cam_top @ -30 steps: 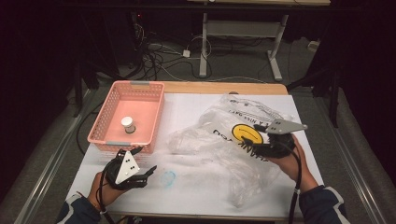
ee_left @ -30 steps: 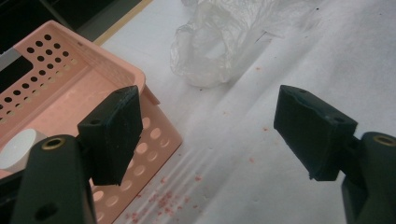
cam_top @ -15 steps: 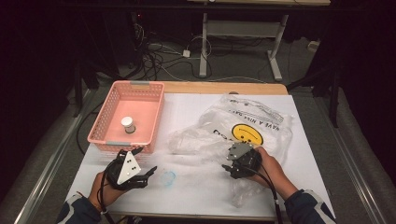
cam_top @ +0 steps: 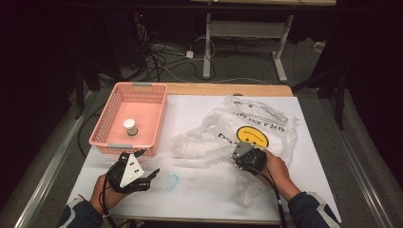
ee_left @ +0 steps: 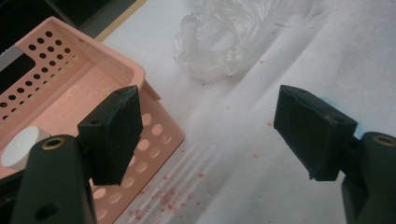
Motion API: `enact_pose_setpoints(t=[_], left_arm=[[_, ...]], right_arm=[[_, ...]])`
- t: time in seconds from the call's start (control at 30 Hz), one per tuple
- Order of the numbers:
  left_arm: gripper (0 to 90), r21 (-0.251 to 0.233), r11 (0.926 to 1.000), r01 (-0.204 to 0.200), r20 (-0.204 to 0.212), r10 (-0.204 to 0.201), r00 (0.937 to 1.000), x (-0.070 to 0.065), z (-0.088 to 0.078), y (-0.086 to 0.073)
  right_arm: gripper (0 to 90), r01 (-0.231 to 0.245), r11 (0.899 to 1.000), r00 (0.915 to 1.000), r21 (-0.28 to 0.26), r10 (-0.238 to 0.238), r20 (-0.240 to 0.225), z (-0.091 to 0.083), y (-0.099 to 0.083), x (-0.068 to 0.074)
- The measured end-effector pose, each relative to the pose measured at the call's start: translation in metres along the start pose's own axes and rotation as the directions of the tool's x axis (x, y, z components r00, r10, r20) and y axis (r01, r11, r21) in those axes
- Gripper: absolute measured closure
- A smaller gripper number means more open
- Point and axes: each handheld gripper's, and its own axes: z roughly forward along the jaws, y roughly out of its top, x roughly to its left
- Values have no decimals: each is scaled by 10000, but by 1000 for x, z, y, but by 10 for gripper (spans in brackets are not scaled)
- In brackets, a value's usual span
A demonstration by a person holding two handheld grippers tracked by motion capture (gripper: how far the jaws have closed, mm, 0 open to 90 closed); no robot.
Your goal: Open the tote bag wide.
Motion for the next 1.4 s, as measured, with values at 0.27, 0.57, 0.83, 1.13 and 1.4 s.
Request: enact_pose_setpoints(t=[0.27,0.57,0.83,1.13,1.4], left_arm=[[235,-30,9999,136,-172,-137,9998,4,-1,0],[234,-285,9988,392,-397,-403,9984,13,-7,2],[232,-551,9932,1021,-786,-1063,9912,35,-14,11],[216,-348,9829,1811,-1072,-1838,9771,68,-15,19],[184,221,9740,2254,-1347,-2205,9660,100,4,26]], right_arm=[[899,-525,9873,9950,-1500,645,763,-11,20,-4],[900,-1207,9501,9764,-2876,1660,1384,-33,34,-17],[900,-1507,9063,9560,-3949,2354,1753,-57,38,-28],[900,-1605,8772,9463,-4524,2671,1822,-63,37,-29],[900,-1637,8736,9463,-4583,2704,1774,-64,37,-28]])
